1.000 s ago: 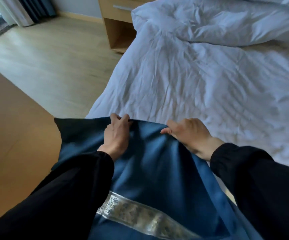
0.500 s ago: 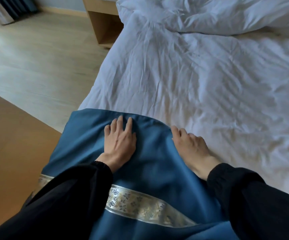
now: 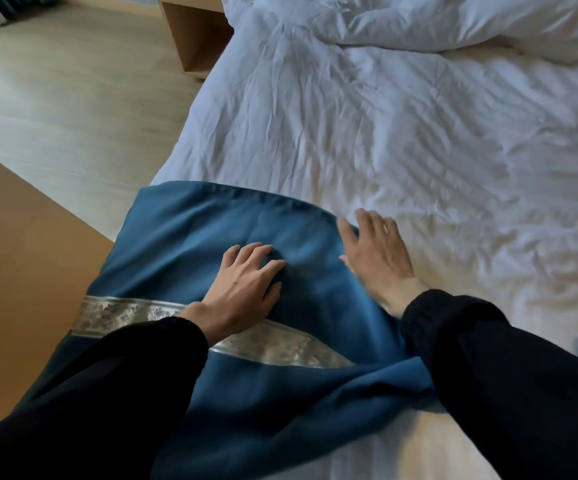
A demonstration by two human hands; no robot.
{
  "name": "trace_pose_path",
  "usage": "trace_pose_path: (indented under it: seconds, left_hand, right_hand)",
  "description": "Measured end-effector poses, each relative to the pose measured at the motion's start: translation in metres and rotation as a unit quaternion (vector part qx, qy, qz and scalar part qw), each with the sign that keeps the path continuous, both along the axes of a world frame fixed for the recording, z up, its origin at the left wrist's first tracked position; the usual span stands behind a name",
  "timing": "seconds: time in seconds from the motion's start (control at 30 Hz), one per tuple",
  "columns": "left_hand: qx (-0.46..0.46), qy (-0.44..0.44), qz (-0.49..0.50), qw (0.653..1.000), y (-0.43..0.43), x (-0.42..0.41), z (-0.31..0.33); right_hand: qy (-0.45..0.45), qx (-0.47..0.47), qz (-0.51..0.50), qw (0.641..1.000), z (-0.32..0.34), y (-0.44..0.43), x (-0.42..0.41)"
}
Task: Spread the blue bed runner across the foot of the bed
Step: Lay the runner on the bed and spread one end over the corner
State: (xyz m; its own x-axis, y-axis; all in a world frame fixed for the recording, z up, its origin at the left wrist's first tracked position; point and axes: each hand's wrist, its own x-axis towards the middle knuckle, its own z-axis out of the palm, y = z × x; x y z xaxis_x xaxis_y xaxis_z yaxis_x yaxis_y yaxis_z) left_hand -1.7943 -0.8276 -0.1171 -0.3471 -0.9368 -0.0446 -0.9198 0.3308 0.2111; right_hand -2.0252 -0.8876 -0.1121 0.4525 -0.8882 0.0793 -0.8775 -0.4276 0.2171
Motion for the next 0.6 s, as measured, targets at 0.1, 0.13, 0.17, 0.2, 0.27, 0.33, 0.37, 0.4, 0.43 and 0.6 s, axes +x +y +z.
trace_pose_path:
  seconds: [0.1,0.13,0.17,0.2,0.27,0.33,0.37,0.4,0.43,0.6]
  left_hand:
    - [0.026,0.017,-0.014,0.999,0.028,-0.008,0.007]
    - [0.03,0.02,-0.021,0.999,0.039,-0.009,0.009]
    - [0.036,0.02,-0.032,0.999,0.049,-0.011,0.01]
    - [0.042,0.019,-0.046,0.998,0.059,-0.013,0.011]
    - [0.05,0.027,-0.069,0.996,0.08,-0.018,0.011]
    - [0.04,0.04,-0.087,0.995,0.1,-0.025,0.01]
    - [0.027,0.041,-0.094,0.994,0.11,-0.029,0.01]
    - [0.016,0.039,-0.097,0.994,0.12,-0.034,0.011]
    - [0.008,0.04,-0.093,0.995,0.129,-0.038,0.011]
    - [0.031,0.026,-0.076,0.996,0.173,-0.053,0.009]
  right_hand:
    - [-0.029,0.009,0.061,0.998,0.005,0.049,0.004]
    - [-0.033,0.011,0.087,0.996,0.003,0.068,0.002]
    - [-0.036,0.013,0.112,0.993,0.0,0.088,-0.001]
    - [-0.038,0.021,0.13,0.991,-0.004,0.106,-0.005]
    - [-0.057,0.042,0.136,0.988,-0.008,0.136,-0.015]
    - [-0.084,0.05,0.128,0.987,-0.01,0.162,-0.025]
    - [-0.09,0.049,0.13,0.986,-0.011,0.173,-0.029]
    - [-0.09,0.049,0.137,0.985,-0.013,0.185,-0.033]
    - [-0.084,0.055,0.145,0.984,-0.015,0.195,-0.036]
    - [-0.027,0.126,0.138,0.982,-0.017,0.233,-0.046]
